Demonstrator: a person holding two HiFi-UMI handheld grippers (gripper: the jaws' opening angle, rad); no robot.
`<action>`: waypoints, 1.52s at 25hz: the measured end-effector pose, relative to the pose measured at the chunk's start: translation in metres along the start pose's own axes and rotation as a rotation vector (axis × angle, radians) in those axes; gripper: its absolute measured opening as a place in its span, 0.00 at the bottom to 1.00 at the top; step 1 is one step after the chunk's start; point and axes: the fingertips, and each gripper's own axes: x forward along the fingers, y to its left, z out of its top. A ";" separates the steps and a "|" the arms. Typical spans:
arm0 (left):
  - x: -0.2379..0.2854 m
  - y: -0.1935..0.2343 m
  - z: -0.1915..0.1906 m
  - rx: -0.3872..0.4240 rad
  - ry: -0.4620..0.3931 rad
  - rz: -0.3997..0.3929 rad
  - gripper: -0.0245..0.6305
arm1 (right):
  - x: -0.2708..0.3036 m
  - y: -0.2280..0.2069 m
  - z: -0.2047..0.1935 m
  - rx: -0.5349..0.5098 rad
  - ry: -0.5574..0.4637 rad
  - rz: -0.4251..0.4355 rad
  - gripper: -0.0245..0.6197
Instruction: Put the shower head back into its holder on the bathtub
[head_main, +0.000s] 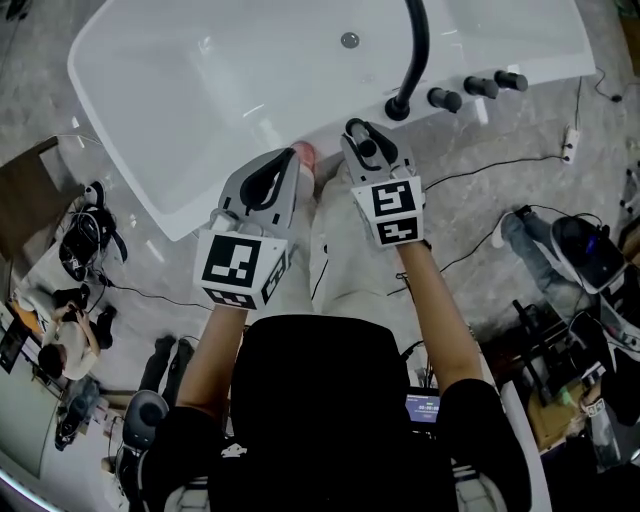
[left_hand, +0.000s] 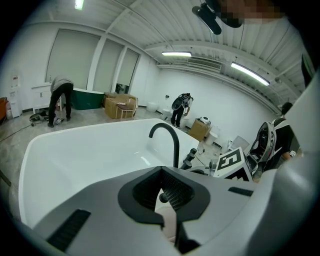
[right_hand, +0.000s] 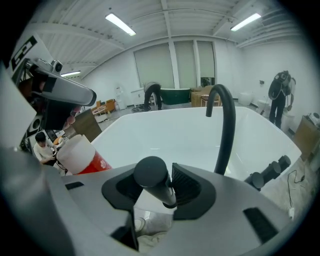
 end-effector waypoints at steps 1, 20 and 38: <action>-0.002 -0.002 0.003 0.006 -0.004 -0.002 0.06 | -0.004 0.001 0.002 0.001 -0.001 0.001 0.28; -0.076 -0.054 0.100 0.170 -0.148 -0.032 0.06 | -0.138 0.024 0.088 0.037 -0.162 -0.053 0.24; -0.134 -0.108 0.177 0.291 -0.258 -0.063 0.06 | -0.271 0.001 0.206 0.093 -0.407 -0.173 0.08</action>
